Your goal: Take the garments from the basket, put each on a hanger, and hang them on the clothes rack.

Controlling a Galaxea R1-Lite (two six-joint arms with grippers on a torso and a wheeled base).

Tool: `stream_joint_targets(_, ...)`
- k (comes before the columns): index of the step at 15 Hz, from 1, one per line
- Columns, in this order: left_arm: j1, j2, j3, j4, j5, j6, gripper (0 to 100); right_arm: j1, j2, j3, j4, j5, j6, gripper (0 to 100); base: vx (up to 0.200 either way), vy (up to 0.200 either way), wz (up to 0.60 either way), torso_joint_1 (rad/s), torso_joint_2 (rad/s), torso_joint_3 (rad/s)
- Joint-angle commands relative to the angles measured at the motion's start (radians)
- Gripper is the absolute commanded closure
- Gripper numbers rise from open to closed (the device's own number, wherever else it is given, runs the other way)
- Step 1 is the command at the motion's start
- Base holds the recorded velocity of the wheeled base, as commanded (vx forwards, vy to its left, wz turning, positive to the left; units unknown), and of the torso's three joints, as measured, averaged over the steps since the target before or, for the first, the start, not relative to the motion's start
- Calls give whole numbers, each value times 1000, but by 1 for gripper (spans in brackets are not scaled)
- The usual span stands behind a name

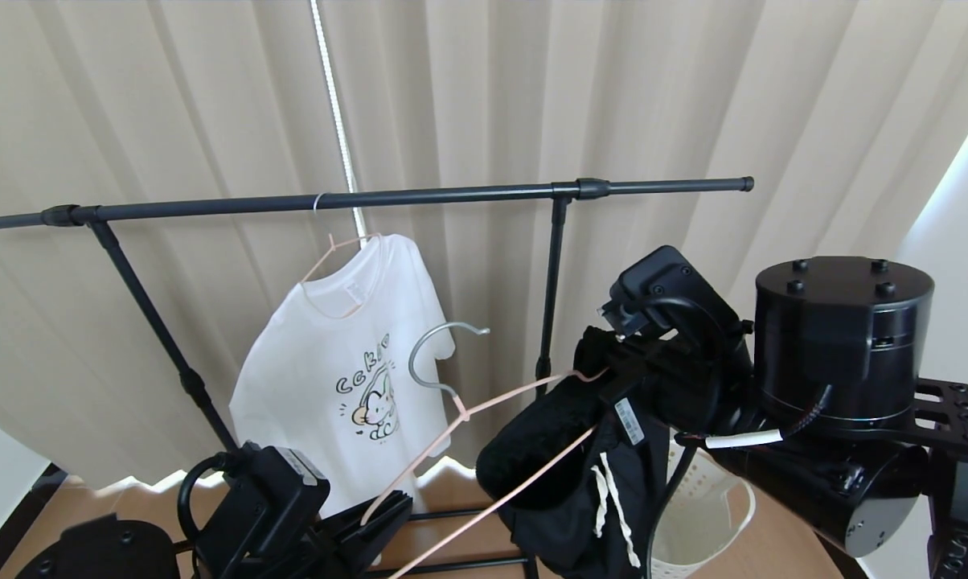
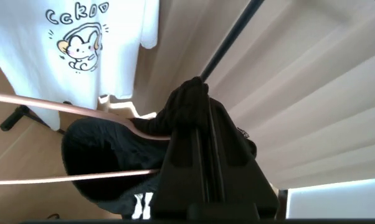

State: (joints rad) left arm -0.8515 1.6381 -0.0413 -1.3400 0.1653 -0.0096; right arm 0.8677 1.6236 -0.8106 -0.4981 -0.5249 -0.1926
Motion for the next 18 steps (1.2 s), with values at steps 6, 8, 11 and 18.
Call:
stream_joint_targets(6, 68, -1, -9, -54, 3, 2, 100, 39, -36, -15, 1, 0, 2, 100, 0, 0, 0, 0, 0, 0)
stream_joint_targets(8, 91, 2, -6, -87, 2, 2, 100, 11, -28, -28, 1, 0, 21, 100, 0, 0, 0, 0, 0, 0)
stream_joint_targets(11, 95, 3, -12, -88, 3, 2, 100, 10, -7, -53, 3, -1, 58, 100, 0, 0, 0, 0, 0, 0)
stream_joint_targets(18, 88, 28, -2, -103, 3, 3, 100, 132, 32, -156, 139, -1, 237, 100, 0, 0, 0, 0, 0, 0)
